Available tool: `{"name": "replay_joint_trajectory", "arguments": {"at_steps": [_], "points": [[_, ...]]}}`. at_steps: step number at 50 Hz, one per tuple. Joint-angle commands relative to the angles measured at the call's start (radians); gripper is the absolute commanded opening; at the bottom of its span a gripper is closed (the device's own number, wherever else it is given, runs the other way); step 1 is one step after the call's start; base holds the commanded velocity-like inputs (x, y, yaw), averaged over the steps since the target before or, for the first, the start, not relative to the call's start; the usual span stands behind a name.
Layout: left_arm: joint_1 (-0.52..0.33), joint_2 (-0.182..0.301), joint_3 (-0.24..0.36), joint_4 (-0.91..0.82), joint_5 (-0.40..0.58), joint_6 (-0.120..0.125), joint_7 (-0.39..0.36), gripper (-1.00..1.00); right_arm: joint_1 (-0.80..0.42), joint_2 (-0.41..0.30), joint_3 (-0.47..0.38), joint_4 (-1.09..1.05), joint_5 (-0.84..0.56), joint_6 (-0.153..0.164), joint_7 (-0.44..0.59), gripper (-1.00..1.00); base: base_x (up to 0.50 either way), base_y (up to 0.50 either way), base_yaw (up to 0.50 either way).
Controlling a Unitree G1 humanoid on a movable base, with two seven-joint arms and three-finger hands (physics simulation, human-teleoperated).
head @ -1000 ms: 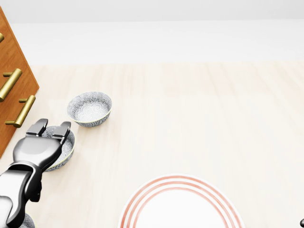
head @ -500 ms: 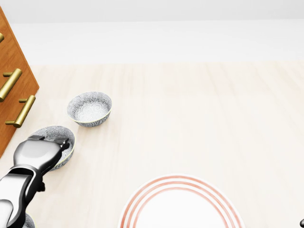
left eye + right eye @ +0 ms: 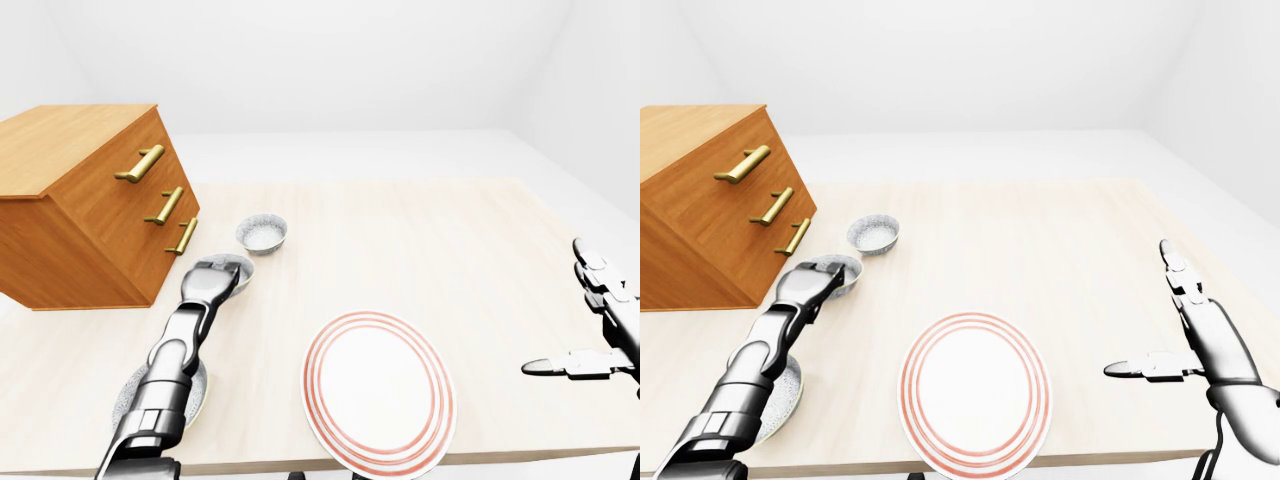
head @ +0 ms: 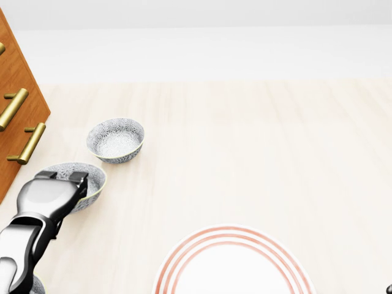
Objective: Put the bowl in the middle on the plate.
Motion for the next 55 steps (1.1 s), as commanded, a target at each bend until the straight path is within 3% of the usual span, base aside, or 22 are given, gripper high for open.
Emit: {"name": "replay_joint_trajectory", "arguments": {"at_steps": [1, 15, 25, 32, 44, 52, 55], "points": [[0.009, -0.013, -0.013, 0.002, -0.019, 0.000, 0.016, -1.00, 0.002, 0.003, -0.001, -0.001, 0.005, 0.000, 0.004, 1.00, 0.00, 0.00, 0.00], [0.060, -0.020, -0.003, -0.085, -0.048, 0.000, -0.015, -1.00, 0.001, 0.004, 0.000, -0.001, 0.004, 0.000, 0.005, 1.00, 0.00, 0.00, 0.00], [0.179, -0.032, 0.047, -0.355, -0.111, 0.000, -0.127, -1.00, 0.002, 0.004, -0.001, -0.006, 0.004, 0.000, 0.005, 1.00, 0.00, 0.00, 0.00], [0.220, -0.047, 0.077, -0.483, -0.141, 0.000, -0.192, -1.00, 0.000, 0.002, 0.000, -0.004, 0.002, 0.000, 0.004, 1.00, 0.00, 0.00, 0.00], [0.307, -0.120, 0.118, -0.838, -0.268, 0.000, -0.366, -1.00, 0.001, 0.003, -0.002, -0.008, 0.001, 0.000, 0.006, 1.00, 0.00, 0.00, 0.00], [0.334, -0.171, 0.088, -0.991, -0.312, 0.000, -0.396, -1.00, 0.001, 0.003, 0.000, 0.002, 0.001, 0.000, 0.002, 1.00, 0.00, 0.00, 0.00], [0.375, -0.196, 0.061, -1.035, -0.300, 0.000, -0.367, -1.00, 0.001, 0.002, -0.001, -0.004, 0.002, 0.000, 0.004, 1.00, 0.00, 0.00, 0.00]]}}
